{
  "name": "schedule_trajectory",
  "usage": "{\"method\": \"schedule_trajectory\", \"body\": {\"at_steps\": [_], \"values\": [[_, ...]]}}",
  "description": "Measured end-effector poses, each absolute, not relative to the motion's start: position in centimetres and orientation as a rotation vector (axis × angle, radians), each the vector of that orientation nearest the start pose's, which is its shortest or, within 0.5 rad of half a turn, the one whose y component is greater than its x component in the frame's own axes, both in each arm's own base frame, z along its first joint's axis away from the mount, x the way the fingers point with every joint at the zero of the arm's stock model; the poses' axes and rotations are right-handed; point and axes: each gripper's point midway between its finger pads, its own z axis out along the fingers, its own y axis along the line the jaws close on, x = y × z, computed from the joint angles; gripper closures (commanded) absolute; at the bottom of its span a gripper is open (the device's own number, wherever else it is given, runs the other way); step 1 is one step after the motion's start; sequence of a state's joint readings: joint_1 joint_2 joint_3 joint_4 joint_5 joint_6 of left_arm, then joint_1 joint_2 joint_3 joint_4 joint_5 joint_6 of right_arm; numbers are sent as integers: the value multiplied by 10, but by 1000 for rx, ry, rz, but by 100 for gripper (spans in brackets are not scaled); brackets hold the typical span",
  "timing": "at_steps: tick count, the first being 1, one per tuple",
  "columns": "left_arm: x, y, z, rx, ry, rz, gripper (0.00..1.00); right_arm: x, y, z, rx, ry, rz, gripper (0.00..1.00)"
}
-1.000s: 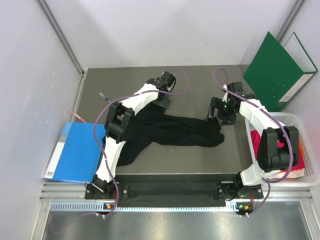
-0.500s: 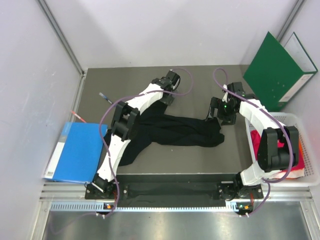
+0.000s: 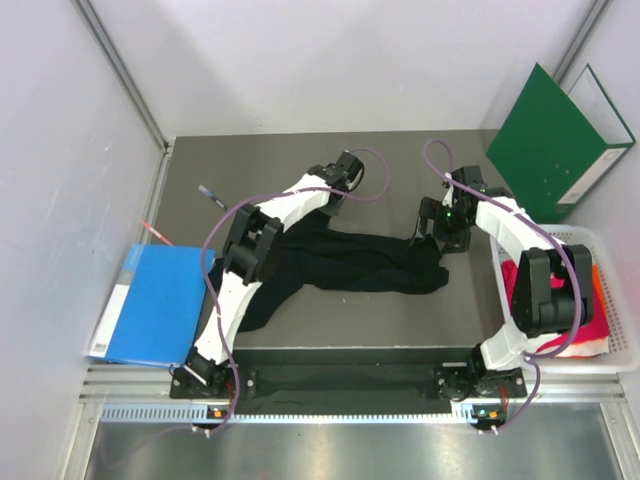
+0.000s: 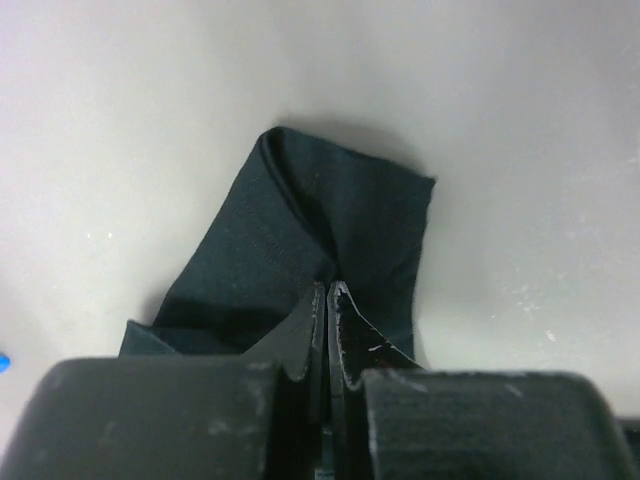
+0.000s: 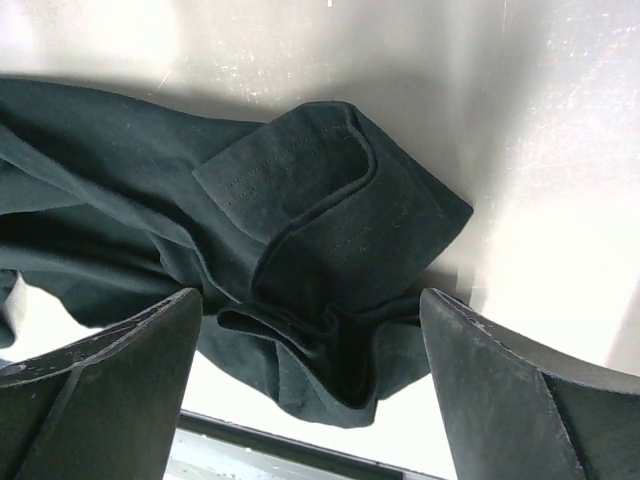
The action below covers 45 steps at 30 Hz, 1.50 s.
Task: Fold and stack the t-shirts
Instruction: Flatten out the tshirt
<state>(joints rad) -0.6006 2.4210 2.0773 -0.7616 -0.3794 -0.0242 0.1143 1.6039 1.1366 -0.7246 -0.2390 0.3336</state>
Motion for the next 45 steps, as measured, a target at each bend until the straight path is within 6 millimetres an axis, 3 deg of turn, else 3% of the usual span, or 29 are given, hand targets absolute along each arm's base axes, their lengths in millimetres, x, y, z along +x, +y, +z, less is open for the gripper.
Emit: {"method": "schedule_trajectory", "body": {"at_steps": [9, 19, 24, 26, 27, 30, 31, 34, 38, 41, 45], "values": [[483, -222, 43, 548, 2468, 465, 100, 319, 92, 81, 242, 2781, 445, 9], [500, -162, 135, 234, 2321, 596, 100, 321, 83, 74, 261, 2791, 370, 12], [495, -131, 156, 83, 2305, 619, 100, 329, 79, 58, 277, 2804, 326, 19], [491, -119, 159, 31, 2313, 620, 100, 333, 79, 45, 287, 2820, 319, 31], [489, -112, 160, 7, 2317, 621, 100, 335, 79, 39, 291, 2828, 321, 52], [484, -99, 164, -43, 2325, 610, 100, 342, 83, 29, 294, 2824, 343, 94], [482, -94, 167, -58, 2324, 607, 100, 347, 86, 28, 304, 2811, 358, 99], [481, -86, 178, -99, 2308, 593, 100, 355, 93, 24, 305, 2799, 374, 100], [480, -84, 189, -121, 2287, 578, 100, 373, 98, 36, 272, 2740, 362, 100], [477, -83, 194, -131, 2279, 575, 100, 388, 99, 65, 243, 2629, 364, 100], [467, -77, 198, -152, 2276, 572, 100, 399, 98, 144, 196, 2373, 391, 97]]}}
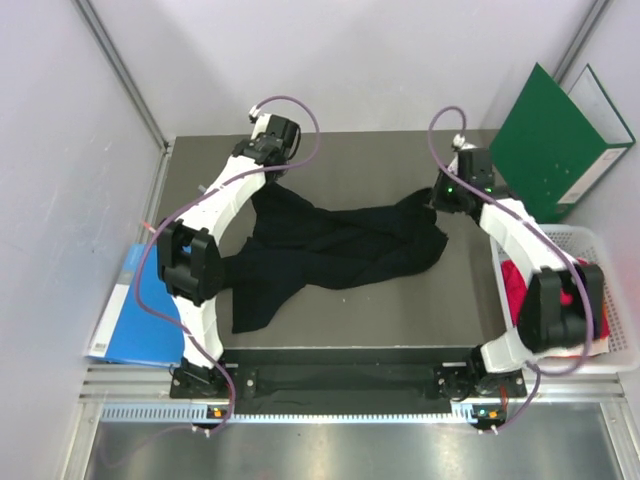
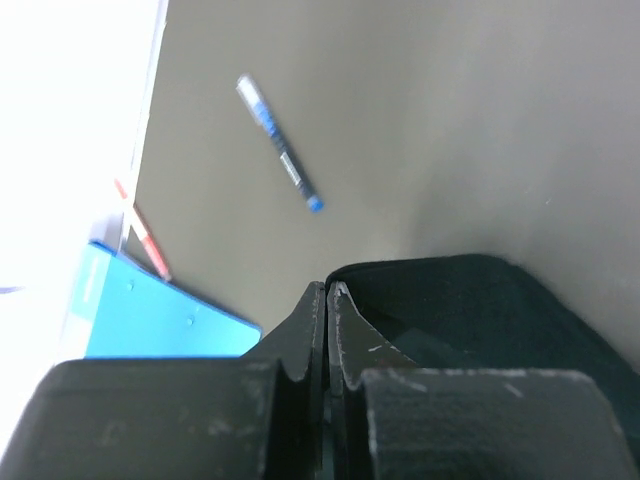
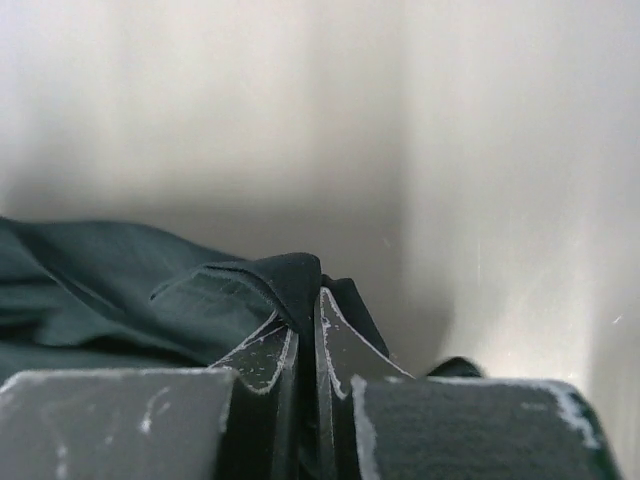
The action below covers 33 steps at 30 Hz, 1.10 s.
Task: Fold and stack the t-shirts
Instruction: Flatten out the tshirt
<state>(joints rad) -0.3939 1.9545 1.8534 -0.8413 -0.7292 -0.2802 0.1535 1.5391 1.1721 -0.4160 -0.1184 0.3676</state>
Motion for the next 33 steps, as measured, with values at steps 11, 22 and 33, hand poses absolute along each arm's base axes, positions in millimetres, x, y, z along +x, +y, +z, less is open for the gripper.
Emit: {"method": "schedule_trajectory", "body": {"at_steps": [11, 22, 33], "values": [[432, -66, 170, -199, 2358, 562, 100, 353, 92, 68, 224, 2562, 359, 48], [401, -62, 142, -191, 2448, 563, 100, 342, 91, 76, 259, 2623, 369, 34], [400, -65, 142, -188, 2458, 534, 100, 373, 116, 133, 113, 2541, 430, 26]]}}
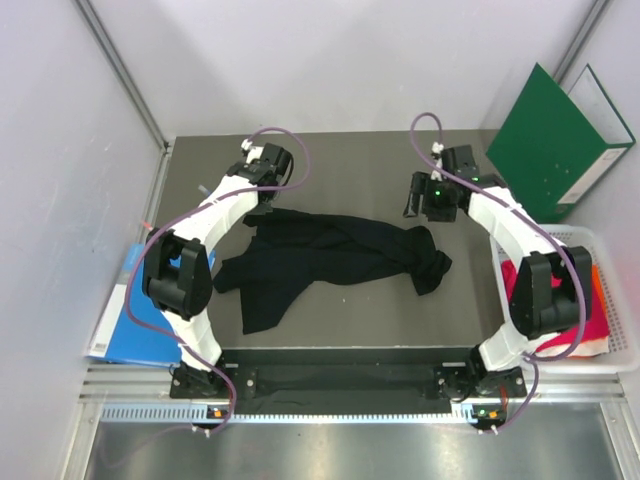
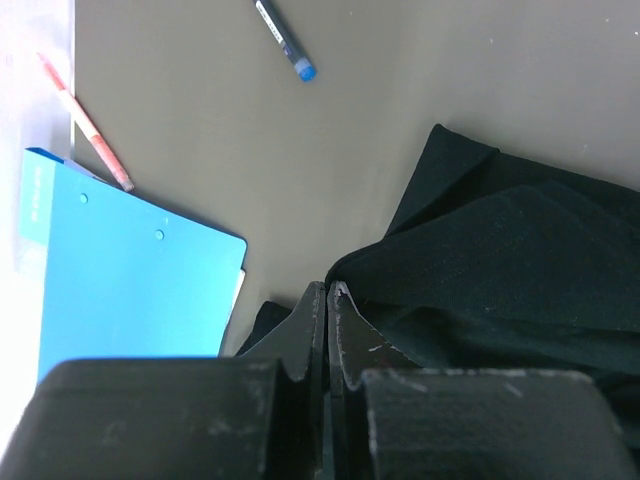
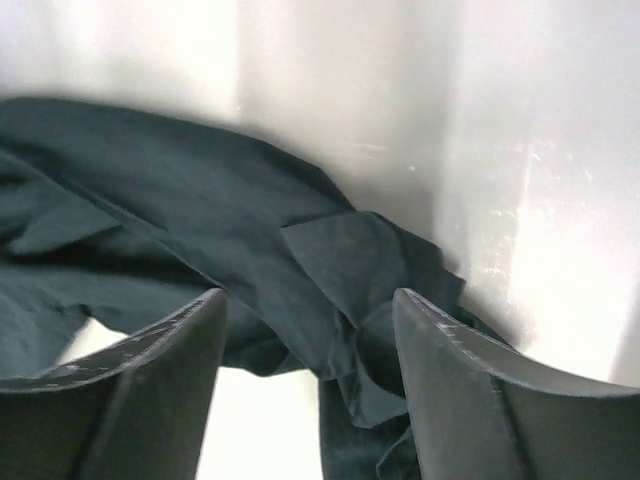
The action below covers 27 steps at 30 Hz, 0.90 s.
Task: Fold and stack the t-shirts
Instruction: Flatten out the tshirt
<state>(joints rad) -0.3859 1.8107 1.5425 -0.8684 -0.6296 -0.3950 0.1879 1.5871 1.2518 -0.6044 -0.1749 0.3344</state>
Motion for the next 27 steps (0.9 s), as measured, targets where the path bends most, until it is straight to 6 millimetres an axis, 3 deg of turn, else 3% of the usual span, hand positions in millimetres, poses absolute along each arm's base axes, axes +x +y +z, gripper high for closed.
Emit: {"method": "schedule_trajectory", "body": {"at_steps": [2, 5, 8, 11, 13, 14, 17, 21, 24, 27], "values": [[400, -65, 142, -187, 2461, 529, 100, 374, 129, 135, 34, 2552, 399, 11], [400, -66, 142, -187, 2462, 527, 100, 370, 152, 137, -101, 2568, 338, 4], [399, -66, 141, -188, 2464, 522, 100, 365, 176, 135, -235, 2580, 258, 5], [399, -67, 141, -190, 2465, 518, 100, 361, 186, 119, -324, 2612, 152, 14], [399, -67, 140, -193, 2467, 517, 100, 357, 183, 99, -355, 2657, 54, 18], [399, -67, 140, -192, 2469, 519, 100, 356, 179, 92, -359, 2676, 17, 26], [397, -66, 137, -188, 2477, 522, 100, 355, 164, 71, -355, 2720, -114, 29], [396, -66, 136, -187, 2480, 524, 100, 352, 148, 59, -344, 2740, -236, 32], [395, -66, 134, -186, 2483, 527, 100, 350, 142, 54, -331, 2740, -270, 44], [394, -65, 133, -184, 2488, 530, 100, 349, 140, 47, -317, 2742, -290, 46]]}}
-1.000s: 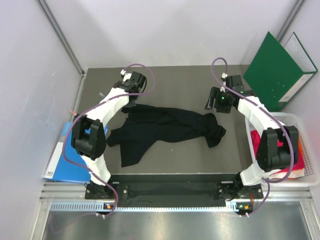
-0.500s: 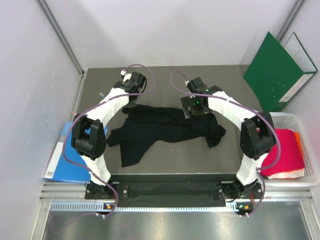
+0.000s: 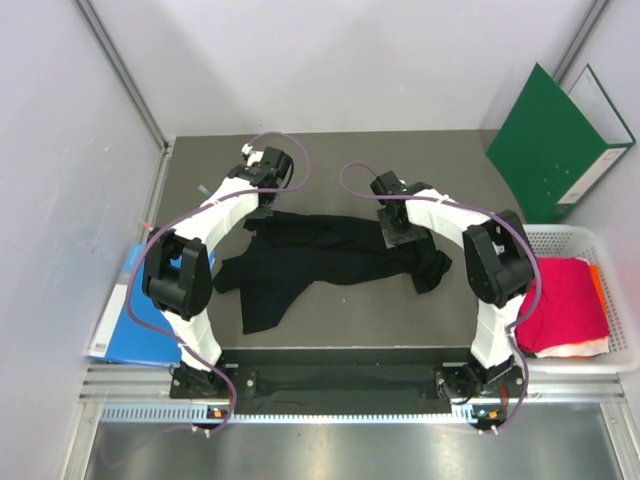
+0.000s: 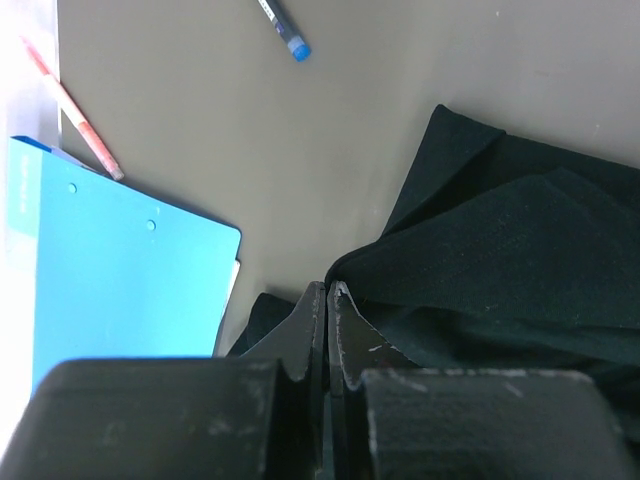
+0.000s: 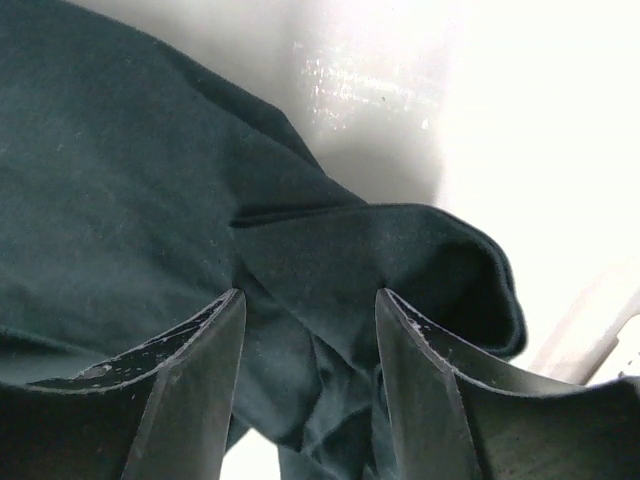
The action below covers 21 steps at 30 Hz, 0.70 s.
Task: Fold and stack the t-shirts
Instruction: Flatten out the tshirt
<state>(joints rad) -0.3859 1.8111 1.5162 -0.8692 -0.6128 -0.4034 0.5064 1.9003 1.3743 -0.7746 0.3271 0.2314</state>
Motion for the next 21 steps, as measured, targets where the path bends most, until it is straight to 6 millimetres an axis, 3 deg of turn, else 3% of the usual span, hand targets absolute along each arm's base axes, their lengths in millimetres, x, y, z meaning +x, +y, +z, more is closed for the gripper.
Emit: {"method": "schedule_trajectory", "body": {"at_steps": [5, 21], "values": [[392, -65, 130, -186, 2494, 530, 100, 351, 140, 36, -310, 2754, -301, 46], [386, -65, 120, -186, 2521, 530, 100, 358, 146, 37, -272, 2735, -255, 47]]}}
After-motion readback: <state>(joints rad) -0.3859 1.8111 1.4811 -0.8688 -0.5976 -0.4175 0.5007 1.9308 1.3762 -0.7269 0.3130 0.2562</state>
